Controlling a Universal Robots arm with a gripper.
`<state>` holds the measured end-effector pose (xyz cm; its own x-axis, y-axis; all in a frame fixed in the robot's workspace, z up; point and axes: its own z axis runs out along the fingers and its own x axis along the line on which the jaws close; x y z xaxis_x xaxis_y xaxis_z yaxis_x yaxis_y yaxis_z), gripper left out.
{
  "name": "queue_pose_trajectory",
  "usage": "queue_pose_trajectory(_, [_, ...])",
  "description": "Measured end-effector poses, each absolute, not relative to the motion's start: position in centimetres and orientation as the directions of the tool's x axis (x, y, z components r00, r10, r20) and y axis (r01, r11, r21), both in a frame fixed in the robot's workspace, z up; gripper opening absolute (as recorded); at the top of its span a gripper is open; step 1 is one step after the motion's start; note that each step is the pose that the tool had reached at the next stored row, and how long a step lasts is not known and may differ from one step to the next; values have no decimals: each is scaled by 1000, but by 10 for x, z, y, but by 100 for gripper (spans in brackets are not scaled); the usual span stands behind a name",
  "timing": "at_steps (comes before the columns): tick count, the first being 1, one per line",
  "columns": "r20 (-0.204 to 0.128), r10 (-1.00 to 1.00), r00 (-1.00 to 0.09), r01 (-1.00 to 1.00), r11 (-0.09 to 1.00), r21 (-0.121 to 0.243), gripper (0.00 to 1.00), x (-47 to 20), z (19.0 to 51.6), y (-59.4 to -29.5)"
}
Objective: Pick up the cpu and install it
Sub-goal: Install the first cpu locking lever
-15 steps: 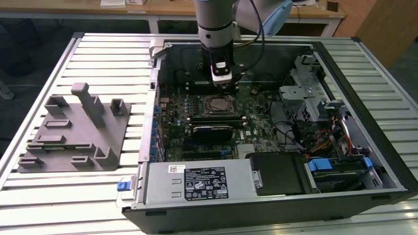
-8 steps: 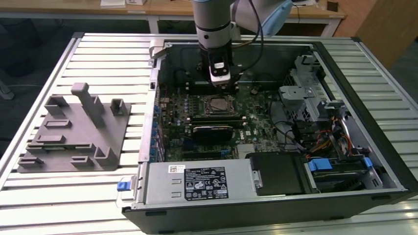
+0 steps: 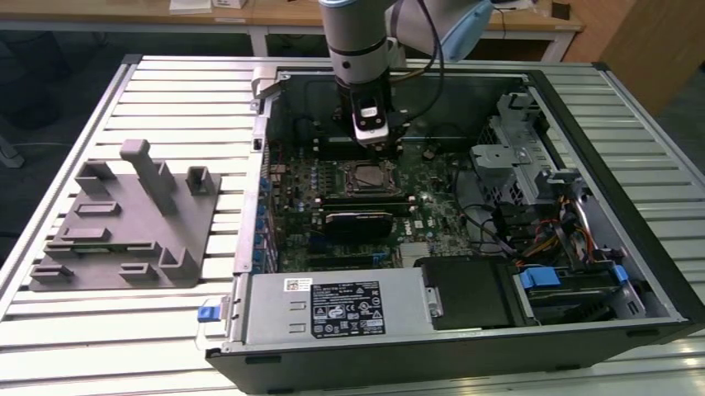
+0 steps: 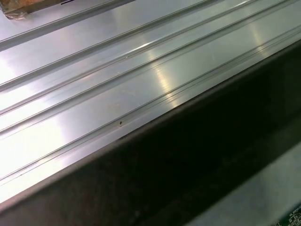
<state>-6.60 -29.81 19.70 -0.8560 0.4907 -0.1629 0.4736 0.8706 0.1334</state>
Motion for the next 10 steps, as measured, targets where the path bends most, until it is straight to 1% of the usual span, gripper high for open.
queue_pose_trajectory(10, [-182, 490, -852, 471, 871, 140, 11, -66, 196, -301])
